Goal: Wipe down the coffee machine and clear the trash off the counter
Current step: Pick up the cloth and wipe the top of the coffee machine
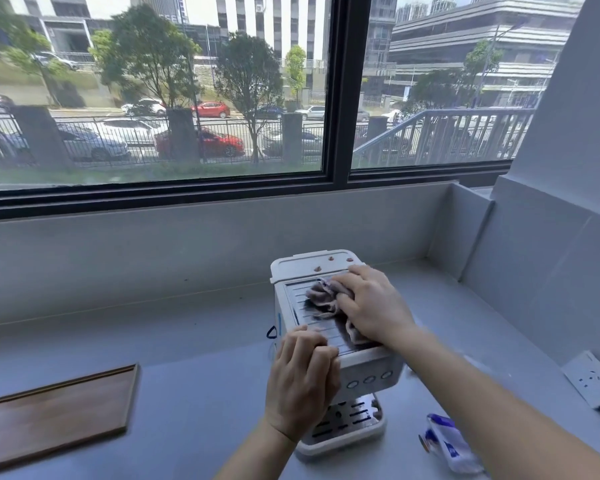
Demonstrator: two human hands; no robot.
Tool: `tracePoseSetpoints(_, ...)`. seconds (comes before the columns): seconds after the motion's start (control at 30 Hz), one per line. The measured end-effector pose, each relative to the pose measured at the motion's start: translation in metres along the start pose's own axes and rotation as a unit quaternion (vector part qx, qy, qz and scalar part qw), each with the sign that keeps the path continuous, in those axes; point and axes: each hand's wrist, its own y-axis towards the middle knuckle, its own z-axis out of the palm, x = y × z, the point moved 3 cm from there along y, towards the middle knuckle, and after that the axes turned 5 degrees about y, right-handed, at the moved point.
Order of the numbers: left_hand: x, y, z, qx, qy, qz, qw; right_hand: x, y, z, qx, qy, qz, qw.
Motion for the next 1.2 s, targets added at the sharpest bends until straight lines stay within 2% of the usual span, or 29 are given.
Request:
tracePoseSetpoints(0.1, 0.002, -0.001, 0.002, 0.007, 0.003, -0.002, 1.0, 0.015, -0.014, 0.014, 0.023, 0.017, -0.097, 0.995)
tracePoseSetpoints(0.13, 0.002, 0.0, 0.002, 0.01, 0.005, 0.0, 1.0, 0.01, -0.012, 0.01, 0.025, 0.023, -0.105, 0.994)
tracePoseSetpoints(0.27, 0.001, 0.001, 0.001, 0.004, 0.008, 0.014, 1.0, -0.012, 0.011, -0.006, -0.015, 0.005, -0.005, 1.0)
tracePoseSetpoints(0.3, 0.001, 0.001, 0.001, 0.002, 0.007, 0.012, 1.0, -0.009, 0.009, -0.004, -0.022, 0.0, -0.006, 1.0)
tracePoseSetpoints(0.43, 0.001, 0.0, 0.001, -0.008, -0.006, 0.0, 1.0, 0.009, -0.01, 0.013, 0.031, 0.03, -0.125, 0.991)
tracePoseSetpoints(0.57, 0.0, -0.002, 0.002, 0.003, -0.002, -0.015, 1.0, 0.007, 0.017, 0.007, 0.014, -0.031, -0.057, 0.998)
tracePoseSetpoints(0.7, 0.0, -0.005, -0.001, 0.031, -0.03, -0.056, 0.997, 0.012, -0.011, 0.009, 0.058, 0.037, -0.149, 0.986)
tracePoseSetpoints(0.73, 0.0, -0.004, -0.003, 0.033, -0.043, -0.073, 0.996, 0.002, -0.015, 0.003, 0.056, 0.04, -0.146, 0.987)
tracePoseSetpoints(0.83, 0.0, 0.0, -0.006, 0.03, -0.077, -0.135, 0.987, -0.026, -0.007, -0.017, -0.005, 0.018, -0.017, 1.0)
tracePoseSetpoints(0.87, 0.002, 0.001, -0.007, 0.033, -0.081, -0.154, 0.984, -0.023, -0.005, -0.016, -0.018, 0.003, 0.002, 1.0)
tracePoseSetpoints(0.93, 0.007, 0.004, -0.009, 0.052, -0.077, -0.179, 0.98, 0.002, -0.015, -0.005, -0.016, -0.014, -0.053, 0.998)
tracePoseSetpoints(1.03, 0.014, 0.004, -0.009, 0.09, -0.076, -0.184, 0.976, 0.019, -0.049, 0.004, 0.025, 0.026, -0.154, 0.987)
tracePoseSetpoints(1.1, 0.016, 0.002, -0.009, 0.124, -0.075, -0.186, 0.972, -0.001, -0.044, -0.011, 0.031, 0.02, -0.134, 0.99)
tracePoseSetpoints(1.2, 0.02, 0.004, -0.01, 0.164, -0.051, -0.184, 0.968, -0.022, -0.021, -0.023, -0.009, -0.006, -0.025, 1.0)
